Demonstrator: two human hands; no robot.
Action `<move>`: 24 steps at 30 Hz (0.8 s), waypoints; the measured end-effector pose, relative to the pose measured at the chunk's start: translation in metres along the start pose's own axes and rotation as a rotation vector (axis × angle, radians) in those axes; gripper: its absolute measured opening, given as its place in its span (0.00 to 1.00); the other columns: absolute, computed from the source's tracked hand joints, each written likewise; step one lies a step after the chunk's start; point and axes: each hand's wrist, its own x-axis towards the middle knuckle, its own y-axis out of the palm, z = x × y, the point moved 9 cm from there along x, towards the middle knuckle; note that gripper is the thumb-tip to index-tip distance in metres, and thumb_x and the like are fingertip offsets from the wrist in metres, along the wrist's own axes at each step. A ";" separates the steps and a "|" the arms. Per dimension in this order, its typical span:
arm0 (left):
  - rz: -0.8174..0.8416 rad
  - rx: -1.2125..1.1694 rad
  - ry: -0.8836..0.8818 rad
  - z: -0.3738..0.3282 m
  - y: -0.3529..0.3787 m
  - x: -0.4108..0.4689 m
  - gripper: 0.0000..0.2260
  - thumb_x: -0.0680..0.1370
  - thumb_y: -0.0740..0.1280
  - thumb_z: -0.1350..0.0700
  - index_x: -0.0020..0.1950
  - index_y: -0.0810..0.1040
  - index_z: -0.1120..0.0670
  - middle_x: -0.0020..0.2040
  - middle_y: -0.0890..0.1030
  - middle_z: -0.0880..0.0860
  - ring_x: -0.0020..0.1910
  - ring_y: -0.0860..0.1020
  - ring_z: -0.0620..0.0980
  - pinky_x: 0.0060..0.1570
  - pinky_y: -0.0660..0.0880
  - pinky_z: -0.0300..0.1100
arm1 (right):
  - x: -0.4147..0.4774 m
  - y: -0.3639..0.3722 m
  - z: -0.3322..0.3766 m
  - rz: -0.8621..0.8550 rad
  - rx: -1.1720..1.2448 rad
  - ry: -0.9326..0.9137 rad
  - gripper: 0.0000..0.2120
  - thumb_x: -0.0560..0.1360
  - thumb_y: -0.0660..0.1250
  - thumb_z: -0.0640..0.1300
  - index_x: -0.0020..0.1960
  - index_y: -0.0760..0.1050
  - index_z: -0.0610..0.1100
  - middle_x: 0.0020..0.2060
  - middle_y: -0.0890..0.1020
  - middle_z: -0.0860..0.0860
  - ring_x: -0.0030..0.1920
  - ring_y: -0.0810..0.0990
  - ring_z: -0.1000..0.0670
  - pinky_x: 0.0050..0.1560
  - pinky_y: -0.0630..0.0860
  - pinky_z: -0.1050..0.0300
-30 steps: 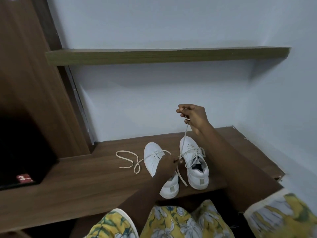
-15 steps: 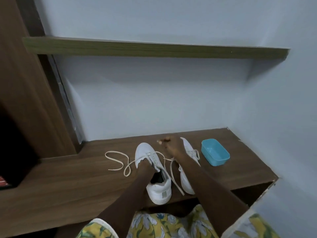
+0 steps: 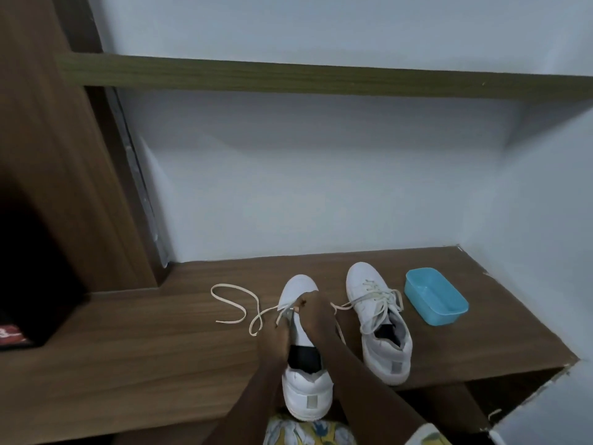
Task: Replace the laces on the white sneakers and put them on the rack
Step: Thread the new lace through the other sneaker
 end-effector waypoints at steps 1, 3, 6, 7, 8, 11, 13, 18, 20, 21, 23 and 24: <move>-0.007 -0.027 -0.025 0.002 0.000 -0.001 0.10 0.80 0.59 0.58 0.53 0.80 0.57 0.51 0.80 0.50 0.51 0.76 0.50 0.51 0.69 0.43 | -0.003 0.002 0.001 -0.031 -0.020 0.000 0.12 0.73 0.59 0.36 0.44 0.82 0.39 0.46 0.81 0.46 0.49 0.79 0.45 0.49 0.75 0.54; -0.005 -0.071 -0.065 0.007 0.004 -0.001 0.11 0.79 0.58 0.61 0.51 0.79 0.53 0.51 0.79 0.47 0.50 0.74 0.47 0.50 0.66 0.39 | -0.008 0.002 0.005 -0.087 -0.074 -0.007 0.13 0.75 0.57 0.36 0.48 0.80 0.39 0.48 0.79 0.45 0.51 0.78 0.45 0.51 0.73 0.55; -0.034 -0.267 -0.158 0.017 0.006 -0.002 0.13 0.77 0.57 0.62 0.45 0.80 0.50 0.47 0.82 0.49 0.47 0.78 0.51 0.52 0.72 0.46 | -0.012 0.004 0.007 -0.149 -0.117 -0.012 0.13 0.78 0.55 0.36 0.53 0.78 0.38 0.52 0.78 0.43 0.54 0.77 0.45 0.52 0.71 0.55; -0.047 -0.291 -0.165 0.018 0.006 -0.003 0.13 0.77 0.57 0.63 0.46 0.80 0.50 0.47 0.82 0.51 0.47 0.78 0.51 0.51 0.73 0.46 | -0.013 0.004 0.006 -0.165 -0.120 -0.009 0.13 0.78 0.55 0.36 0.54 0.77 0.37 0.52 0.78 0.42 0.54 0.77 0.44 0.53 0.72 0.55; -0.058 -0.304 -0.163 0.018 0.005 -0.004 0.13 0.77 0.57 0.63 0.47 0.81 0.52 0.47 0.82 0.51 0.46 0.78 0.51 0.50 0.72 0.45 | -0.013 0.004 0.005 -0.176 -0.117 0.003 0.13 0.78 0.56 0.36 0.55 0.77 0.37 0.53 0.78 0.42 0.54 0.77 0.44 0.53 0.72 0.54; -0.071 -0.342 -0.147 0.018 0.007 -0.004 0.14 0.77 0.57 0.65 0.51 0.81 0.56 0.48 0.82 0.53 0.45 0.78 0.50 0.48 0.70 0.43 | -0.014 0.006 0.002 -0.192 -0.107 0.019 0.13 0.78 0.56 0.36 0.57 0.76 0.38 0.54 0.77 0.42 0.55 0.77 0.44 0.53 0.72 0.55; -0.082 -0.355 -0.143 0.019 0.007 -0.003 0.14 0.76 0.56 0.66 0.50 0.81 0.57 0.48 0.82 0.54 0.44 0.77 0.50 0.46 0.71 0.42 | -0.015 0.004 0.001 -0.206 -0.101 0.041 0.13 0.78 0.56 0.34 0.56 0.76 0.37 0.55 0.77 0.42 0.56 0.77 0.43 0.53 0.71 0.54; -0.111 -0.346 -0.141 0.016 0.006 -0.005 0.13 0.77 0.56 0.65 0.48 0.80 0.55 0.46 0.81 0.52 0.45 0.77 0.52 0.49 0.70 0.43 | -0.021 0.002 0.010 -0.232 -0.158 -0.027 0.07 0.74 0.63 0.33 0.48 0.79 0.37 0.47 0.79 0.43 0.50 0.79 0.42 0.46 0.75 0.52; -0.094 -0.345 -0.121 0.015 0.008 -0.005 0.13 0.78 0.57 0.65 0.48 0.80 0.54 0.47 0.81 0.52 0.46 0.77 0.51 0.50 0.71 0.43 | -0.022 0.001 0.015 -0.238 -0.174 -0.047 0.08 0.59 0.76 0.32 0.33 0.78 0.40 0.33 0.78 0.45 0.35 0.81 0.44 0.29 0.75 0.56; -0.084 -0.341 -0.118 0.015 0.009 -0.004 0.13 0.78 0.57 0.64 0.49 0.81 0.54 0.47 0.81 0.52 0.46 0.78 0.50 0.49 0.71 0.43 | -0.021 0.003 0.015 -0.240 -0.183 -0.055 0.14 0.51 0.79 0.32 0.28 0.76 0.41 0.28 0.77 0.47 0.29 0.79 0.46 0.23 0.73 0.58; -0.075 -0.320 -0.100 0.012 0.009 -0.005 0.13 0.79 0.58 0.63 0.52 0.81 0.54 0.48 0.81 0.49 0.47 0.77 0.49 0.49 0.69 0.41 | -0.018 0.004 0.013 -0.252 -0.175 -0.061 0.18 0.44 0.81 0.33 0.24 0.74 0.43 0.24 0.75 0.48 0.24 0.77 0.48 0.19 0.70 0.60; -0.066 -0.287 -0.086 0.010 0.009 -0.006 0.12 0.79 0.58 0.62 0.52 0.81 0.54 0.48 0.80 0.49 0.47 0.77 0.48 0.49 0.69 0.41 | -0.017 0.003 0.012 -0.282 -0.182 -0.064 0.18 0.43 0.81 0.34 0.24 0.74 0.43 0.24 0.75 0.49 0.24 0.77 0.48 0.19 0.70 0.60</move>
